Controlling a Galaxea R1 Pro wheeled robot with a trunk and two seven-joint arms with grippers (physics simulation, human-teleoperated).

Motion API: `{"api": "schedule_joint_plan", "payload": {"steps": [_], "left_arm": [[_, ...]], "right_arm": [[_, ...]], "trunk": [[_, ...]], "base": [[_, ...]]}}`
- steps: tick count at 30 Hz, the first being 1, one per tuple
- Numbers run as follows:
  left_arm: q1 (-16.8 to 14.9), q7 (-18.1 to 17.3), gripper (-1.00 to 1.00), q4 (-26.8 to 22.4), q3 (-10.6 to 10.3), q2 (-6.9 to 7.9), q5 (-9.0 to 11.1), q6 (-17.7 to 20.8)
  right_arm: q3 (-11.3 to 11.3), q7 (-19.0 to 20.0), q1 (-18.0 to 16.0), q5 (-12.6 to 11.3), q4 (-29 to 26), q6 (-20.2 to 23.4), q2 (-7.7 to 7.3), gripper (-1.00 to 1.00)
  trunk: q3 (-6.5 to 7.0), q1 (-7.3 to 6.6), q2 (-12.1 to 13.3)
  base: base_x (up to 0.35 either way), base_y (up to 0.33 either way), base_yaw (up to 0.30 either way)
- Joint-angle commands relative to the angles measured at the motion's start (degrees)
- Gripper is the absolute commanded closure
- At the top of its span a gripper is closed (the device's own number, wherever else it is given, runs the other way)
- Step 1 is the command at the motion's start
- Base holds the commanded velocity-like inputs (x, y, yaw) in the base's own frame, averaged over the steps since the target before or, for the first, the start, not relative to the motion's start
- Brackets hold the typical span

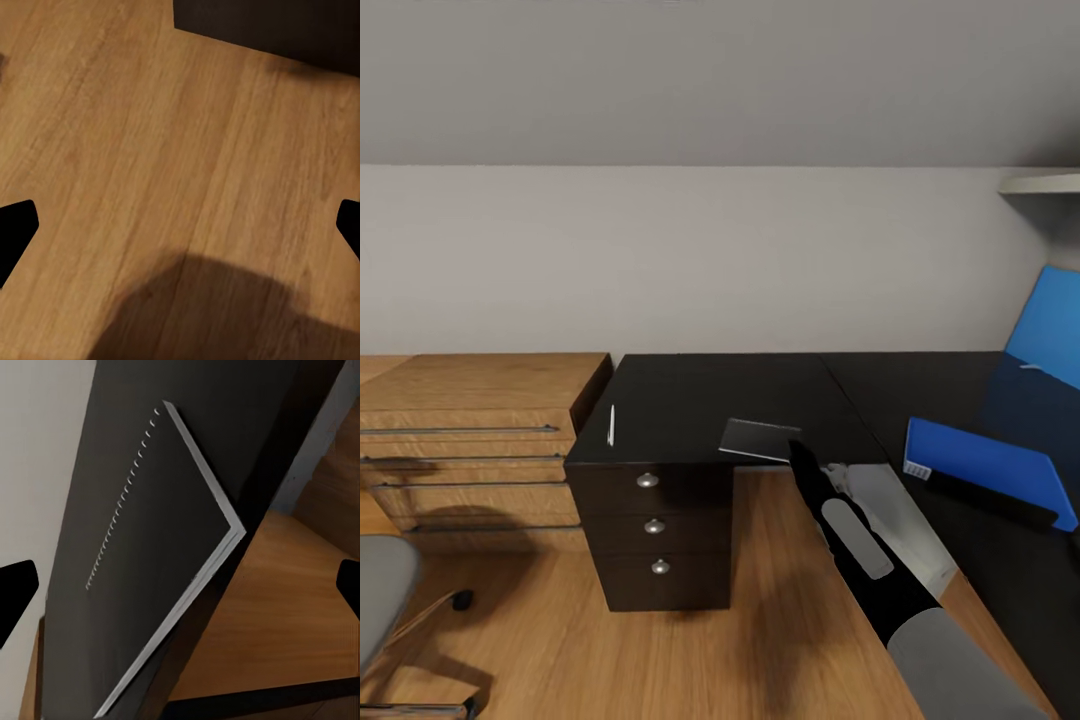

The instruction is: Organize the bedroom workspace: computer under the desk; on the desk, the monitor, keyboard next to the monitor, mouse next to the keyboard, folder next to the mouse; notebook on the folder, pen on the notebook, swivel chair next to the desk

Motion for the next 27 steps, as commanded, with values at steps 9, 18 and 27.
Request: {"api": "schedule_joint_plan", "payload": {"steps": [9, 18, 27], "left_arm": [[-0.1, 0.0, -1.00, 0.0, -0.3, 0.08, 0.5, -0.5], [-0.1, -0.3, -1.00, 0.0, -0.4, 0.33, 0.4, -0.5], [-0.1, 0.0, -1.00, 0.0, -0.3, 0.17, 0.5, -0.5]], "right_arm": [[-0.7, -0.2, -0.1, -0.6, -0.1, -0.5, -0.08, -1.00], [-1.1, -0.2, 0.0, -0.5, -0.1, -0.5, -0.19, -1.00], [-1.1, -0.2, 0.0, -0.6, -0.1, -0.4, -0.68, -1.00]], "trunk": [[-0.78, 0.88, -1.6], [-0.78, 0.88, -1.6], [-1.50, 1.76, -3.2]], "base": [[0.000, 0.000, 0.000], [0.094, 0.000, 0.000], [0.019, 0.000, 0.000]]}}
